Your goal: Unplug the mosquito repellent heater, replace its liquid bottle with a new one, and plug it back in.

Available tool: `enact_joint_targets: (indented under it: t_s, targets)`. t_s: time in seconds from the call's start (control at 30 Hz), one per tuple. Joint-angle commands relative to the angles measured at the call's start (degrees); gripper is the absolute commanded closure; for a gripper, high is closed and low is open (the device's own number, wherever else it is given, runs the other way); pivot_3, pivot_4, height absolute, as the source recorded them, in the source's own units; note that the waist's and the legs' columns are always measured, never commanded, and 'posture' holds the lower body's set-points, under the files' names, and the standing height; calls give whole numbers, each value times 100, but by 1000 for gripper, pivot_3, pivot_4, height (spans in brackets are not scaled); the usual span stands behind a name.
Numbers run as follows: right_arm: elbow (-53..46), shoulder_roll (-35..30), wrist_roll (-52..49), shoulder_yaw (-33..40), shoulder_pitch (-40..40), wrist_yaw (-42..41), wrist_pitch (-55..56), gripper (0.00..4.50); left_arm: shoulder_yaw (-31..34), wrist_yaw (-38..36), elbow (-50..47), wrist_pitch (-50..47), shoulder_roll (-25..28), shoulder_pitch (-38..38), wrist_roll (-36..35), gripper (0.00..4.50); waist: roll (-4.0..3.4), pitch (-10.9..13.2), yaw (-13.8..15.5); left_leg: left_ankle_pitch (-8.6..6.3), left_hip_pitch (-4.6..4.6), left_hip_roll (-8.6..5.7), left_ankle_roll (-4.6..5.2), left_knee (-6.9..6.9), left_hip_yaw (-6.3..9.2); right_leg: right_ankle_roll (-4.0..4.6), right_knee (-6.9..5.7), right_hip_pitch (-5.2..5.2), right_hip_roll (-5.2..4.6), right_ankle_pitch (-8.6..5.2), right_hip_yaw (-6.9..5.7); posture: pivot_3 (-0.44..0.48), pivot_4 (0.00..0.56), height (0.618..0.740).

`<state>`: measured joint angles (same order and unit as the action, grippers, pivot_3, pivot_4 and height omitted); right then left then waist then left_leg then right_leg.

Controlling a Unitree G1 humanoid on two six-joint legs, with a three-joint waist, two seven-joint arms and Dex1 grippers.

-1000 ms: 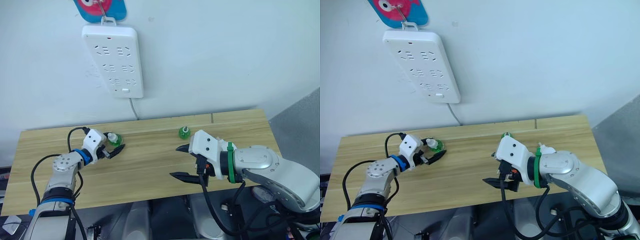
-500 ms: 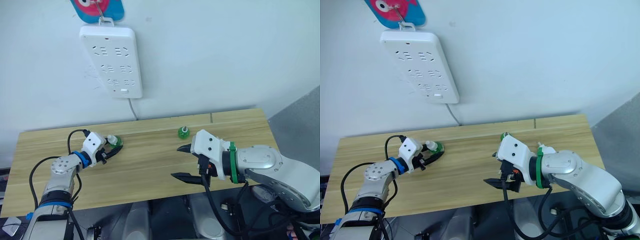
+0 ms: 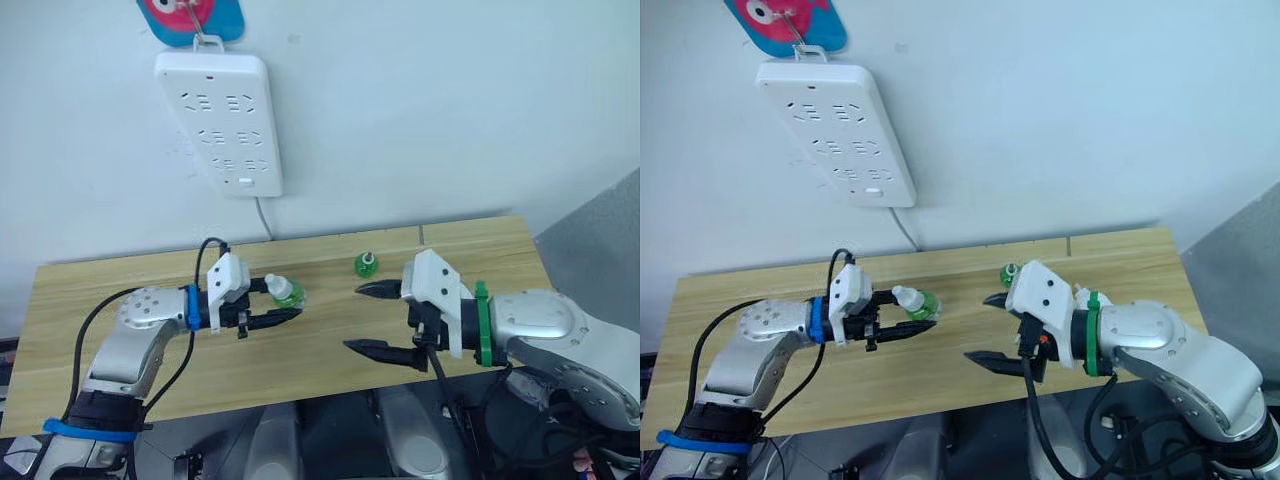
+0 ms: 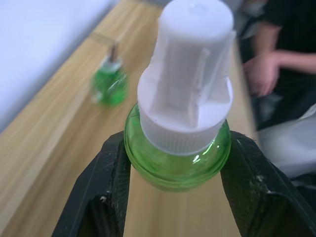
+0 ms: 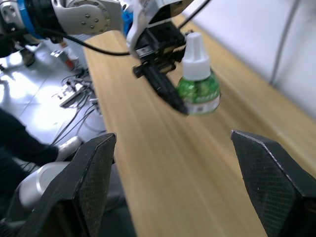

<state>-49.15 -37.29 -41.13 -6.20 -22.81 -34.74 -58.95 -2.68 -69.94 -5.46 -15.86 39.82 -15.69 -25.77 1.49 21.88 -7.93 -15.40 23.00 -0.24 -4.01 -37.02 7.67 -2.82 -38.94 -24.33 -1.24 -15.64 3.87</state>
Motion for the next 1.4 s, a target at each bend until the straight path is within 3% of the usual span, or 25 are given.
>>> enact_joint_targets:
  t_s: [0.03, 0.17, 0.4, 0.53, 0.83, 1.07, 1.17, 1.37, 1.4]
  targets:
    - [29, 170, 156, 52, -217, 251, 262, 613, -173, -269, -476, -625, 211, -267, -296, 2284, 2, -10, -25, 1, 0, -1, -2, 1, -2, 1, 0, -1, 3, 0, 2, -225, 297, 740]
    - [393, 589, -352, 169, -701, 559, -351, 613, -227, -230, -424, -846, 267, -758, -184, 2284, 11, -43, -33, 19, 0, -4, -33, 1, 0, 4, -4, -4, 6, 2, -1, -225, 261, 740]
    - [968, 1034, -138, -277, -1351, 906, -639, 613, -449, -246, -162, -304, 292, -1177, 427, 2284, 8, -271, -19, 25, 20, -7, -44, 3, 2, 7, 6, -19, -6, 4, -7, -204, 191, 740]
    - [1237, 1226, 27, -603, -1627, 967, -657, 613, -499, -302, 19, -173, 296, -1314, 583, 2284, 10, -442, -23, 33, 85, -9, -55, -3, 3, 9, -9, -97, -6, 6, -8, -198, 181, 740]
    - [1692, 1514, 841, -1416, -1881, 989, -112, 613, -589, -443, 56, -316, 278, -1568, 623, 2284, 9, -583, -64, 34, 84, -18, -55, -8, 3, 10, -15, -96, -2, 8, -11, -198, 168, 740]
    - [1914, 1849, 1097, -1387, -1862, 1015, 52, 613, -579, -501, 7, -407, 279, -1636, 617, 2284, 6, -657, -153, 35, 84, -17, -55, -12, 6, 12, -20, -95, -1, 9, -12, -193, 160, 740]
    - [1957, 1848, 1224, -1465, -1842, 957, 95, 1143, -566, -496, 13, -432, 271, -1667, 603, 2284, 4, -706, -181, 35, 83, -17, -55, -15, 5, 12, -26, -96, -1, 10, -12, -190, 156, 740]
    - [2012, 1827, 1452, -1551, -1808, 903, 213, 3340, -520, -464, 16, -453, 250, -1695, 580, 2284, 3, -752, -199, 35, 77, -19, -54, -41, 5, 12, -64, -96, 3, 9, -9, -187, 156, 740]
    - [2024, 1836, 1470, -1547, -1806, 892, 237, 3410, -499, -441, 20, -481, 235, -1695, 563, 2284, 3, -752, -197, 35, 78, -19, -54, -56, 6, 12, -77, -96, 4, 9, -9, -187, 156, 740]
